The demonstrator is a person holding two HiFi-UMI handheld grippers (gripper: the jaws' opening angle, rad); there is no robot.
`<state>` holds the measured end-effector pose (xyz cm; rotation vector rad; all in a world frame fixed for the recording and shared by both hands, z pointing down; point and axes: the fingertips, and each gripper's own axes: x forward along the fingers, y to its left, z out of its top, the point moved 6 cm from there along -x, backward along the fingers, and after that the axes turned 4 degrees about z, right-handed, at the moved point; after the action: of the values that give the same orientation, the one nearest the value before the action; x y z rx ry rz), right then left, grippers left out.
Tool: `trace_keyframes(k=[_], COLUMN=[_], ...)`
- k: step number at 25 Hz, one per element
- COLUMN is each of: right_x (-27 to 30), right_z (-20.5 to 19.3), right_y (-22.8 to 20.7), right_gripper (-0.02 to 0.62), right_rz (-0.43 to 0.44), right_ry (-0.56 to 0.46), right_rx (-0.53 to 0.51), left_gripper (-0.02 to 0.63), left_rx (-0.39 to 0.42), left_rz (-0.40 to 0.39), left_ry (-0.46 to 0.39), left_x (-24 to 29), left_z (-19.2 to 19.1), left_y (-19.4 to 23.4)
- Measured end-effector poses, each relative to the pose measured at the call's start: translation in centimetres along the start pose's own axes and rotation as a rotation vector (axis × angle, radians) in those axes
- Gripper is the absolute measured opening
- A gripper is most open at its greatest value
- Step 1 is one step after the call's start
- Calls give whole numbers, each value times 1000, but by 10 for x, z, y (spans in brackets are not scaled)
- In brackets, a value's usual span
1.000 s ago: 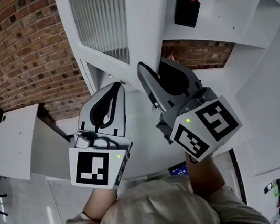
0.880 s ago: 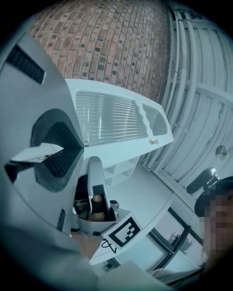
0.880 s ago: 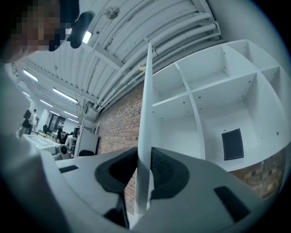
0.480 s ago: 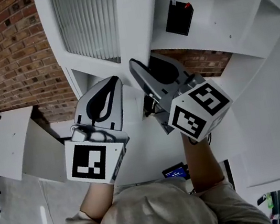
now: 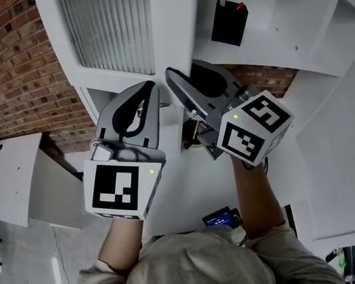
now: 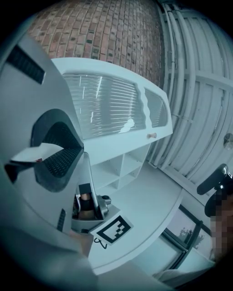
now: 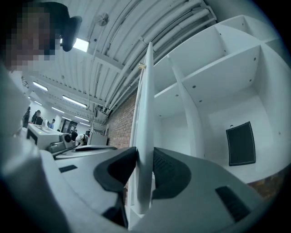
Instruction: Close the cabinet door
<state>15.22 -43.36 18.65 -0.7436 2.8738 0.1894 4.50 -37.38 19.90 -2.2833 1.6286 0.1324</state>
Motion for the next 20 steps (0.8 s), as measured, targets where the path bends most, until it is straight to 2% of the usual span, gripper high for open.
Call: trace_keyframes(k=[8, 20], right_x=[6, 14], right_z=[-1, -6], right_y=[-22, -42], right_gripper=[115, 139], right_rz=[46, 19], right_ry=[14, 30], right_rx=[11, -21], left_gripper=[8, 8], left_rx=[2, 17], left_rz=[-57, -86], left_ry=[13, 18], left_x=[18, 38], left_z=[-1, -15], left_y=[3, 2])
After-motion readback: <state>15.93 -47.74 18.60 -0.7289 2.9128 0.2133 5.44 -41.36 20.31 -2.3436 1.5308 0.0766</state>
